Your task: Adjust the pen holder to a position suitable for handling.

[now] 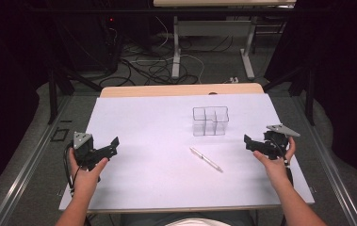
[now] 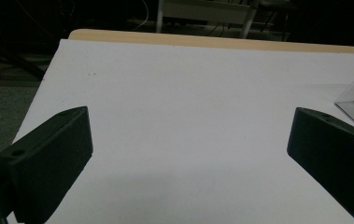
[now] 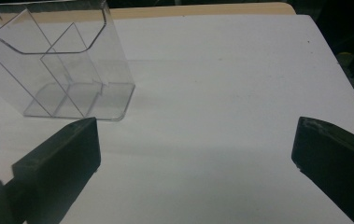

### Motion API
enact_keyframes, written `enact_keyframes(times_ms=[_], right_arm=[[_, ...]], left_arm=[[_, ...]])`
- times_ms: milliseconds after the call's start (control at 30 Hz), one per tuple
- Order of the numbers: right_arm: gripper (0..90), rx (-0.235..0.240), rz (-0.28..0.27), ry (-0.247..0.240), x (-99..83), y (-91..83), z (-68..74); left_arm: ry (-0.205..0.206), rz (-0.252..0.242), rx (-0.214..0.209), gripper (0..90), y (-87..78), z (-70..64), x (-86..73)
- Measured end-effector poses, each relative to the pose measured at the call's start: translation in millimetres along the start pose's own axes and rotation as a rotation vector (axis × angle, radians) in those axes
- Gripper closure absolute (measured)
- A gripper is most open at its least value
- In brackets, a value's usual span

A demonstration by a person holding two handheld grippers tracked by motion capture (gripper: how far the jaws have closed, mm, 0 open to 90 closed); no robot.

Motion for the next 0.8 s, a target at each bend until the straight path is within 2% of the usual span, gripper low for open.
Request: enact_keyframes(times_ms=[100, 233, 467, 600, 700, 800], right_arm=[[6.6, -0.01, 0.002, -0.025, 0.4, 2.2, 1.2], [14.1, 0.004, 0.007, -0.022, 0.9, 5.8, 5.1], [16.7, 0.029, 0.02, -0.033, 6.8, 7.3, 13.3], [17.5, 0.036, 0.04, -0.043, 10.9, 8.7, 14.0], [22.8, 0.051, 0.074, -0.017, 14.8, 13.3, 13.3], [22.6, 0.053, 0.094, -0.012, 19.6, 17.4, 11.4]], left_arm=[[-0.004, 0.006, 0.008, 0.2, 2.7, 1.2, -0.9], [0.002, 0.03, 0.006, 0.2, 4.9, 2.0, -4.0], [-0.012, 0.052, -0.016, 0.2, 1.5, 1.9, -4.8], [0.008, 0.073, 0.007, 0.2, -0.4, 3.0, -4.6], [0.005, 0.102, 0.024, 0.2, -2.6, 4.0, -3.2], [0.01, 0.123, 0.036, 0.3, -4.6, 5.0, -2.1]])
Point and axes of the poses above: each handheld gripper's, and its own axes: y roughly forward along the jaws, x roughly out of its top, z roughly to its left, the point moved 4 cm from there along y, roughly forward along the jaws, and after that the axes turned 13 degrees about -y, right-handed, at the moved point
